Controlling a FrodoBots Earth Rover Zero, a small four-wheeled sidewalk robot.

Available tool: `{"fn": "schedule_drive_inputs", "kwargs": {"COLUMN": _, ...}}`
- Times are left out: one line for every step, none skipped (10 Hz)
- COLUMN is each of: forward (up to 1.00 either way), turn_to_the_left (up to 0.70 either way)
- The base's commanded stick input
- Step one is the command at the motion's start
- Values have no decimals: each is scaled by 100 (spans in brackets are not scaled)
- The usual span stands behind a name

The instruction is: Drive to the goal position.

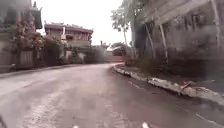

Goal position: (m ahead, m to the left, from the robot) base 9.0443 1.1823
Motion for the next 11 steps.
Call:
{"fn": "schedule_drive_inputs", "kwargs": {"forward": 70, "turn_to_the_left": 35}}
{"fn": "schedule_drive_inputs", "kwargs": {"forward": 70, "turn_to_the_left": 28}}
{"fn": "schedule_drive_inputs", "kwargs": {"forward": 70, "turn_to_the_left": 5}}
{"fn": "schedule_drive_inputs", "kwargs": {"forward": 70, "turn_to_the_left": 0}}
{"fn": "schedule_drive_inputs", "kwargs": {"forward": 70, "turn_to_the_left": 0}}
{"fn": "schedule_drive_inputs", "kwargs": {"forward": 70, "turn_to_the_left": 0}}
{"fn": "schedule_drive_inputs", "kwargs": {"forward": 70, "turn_to_the_left": 0}}
{"fn": "schedule_drive_inputs", "kwargs": {"forward": 70, "turn_to_the_left": 0}}
{"fn": "schedule_drive_inputs", "kwargs": {"forward": 70, "turn_to_the_left": 0}}
{"fn": "schedule_drive_inputs", "kwargs": {"forward": 70, "turn_to_the_left": 0}}
{"fn": "schedule_drive_inputs", "kwargs": {"forward": 70, "turn_to_the_left": 0}}
